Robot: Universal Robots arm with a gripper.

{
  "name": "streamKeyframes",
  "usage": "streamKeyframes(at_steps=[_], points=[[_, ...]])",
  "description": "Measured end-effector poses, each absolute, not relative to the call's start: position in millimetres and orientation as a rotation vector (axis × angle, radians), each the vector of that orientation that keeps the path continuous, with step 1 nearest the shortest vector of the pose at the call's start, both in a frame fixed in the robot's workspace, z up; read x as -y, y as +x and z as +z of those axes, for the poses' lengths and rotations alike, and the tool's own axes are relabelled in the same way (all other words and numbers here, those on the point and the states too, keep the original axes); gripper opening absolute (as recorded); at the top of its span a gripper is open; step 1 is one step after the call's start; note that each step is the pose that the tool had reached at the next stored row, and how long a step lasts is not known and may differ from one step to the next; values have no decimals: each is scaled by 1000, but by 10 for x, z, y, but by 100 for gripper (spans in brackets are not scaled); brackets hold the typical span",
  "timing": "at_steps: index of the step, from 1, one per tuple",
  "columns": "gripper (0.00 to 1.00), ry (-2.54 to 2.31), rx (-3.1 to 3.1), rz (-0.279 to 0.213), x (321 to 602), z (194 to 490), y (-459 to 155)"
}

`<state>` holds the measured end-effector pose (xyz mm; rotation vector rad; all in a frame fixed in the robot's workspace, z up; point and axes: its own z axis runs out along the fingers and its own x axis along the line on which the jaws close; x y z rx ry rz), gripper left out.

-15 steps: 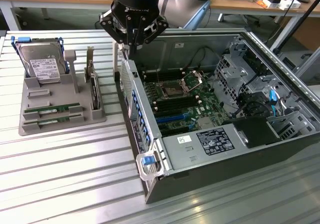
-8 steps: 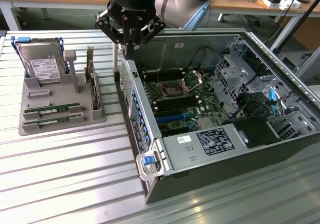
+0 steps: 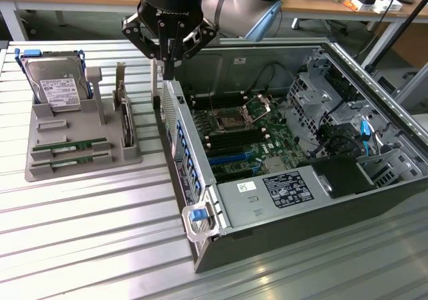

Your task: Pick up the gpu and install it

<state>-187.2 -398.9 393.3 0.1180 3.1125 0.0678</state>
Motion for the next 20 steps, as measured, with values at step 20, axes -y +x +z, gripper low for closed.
streamKeyframes(at_steps=[20], points=[[11, 118, -3113, 68, 3989, 3933, -2087]])
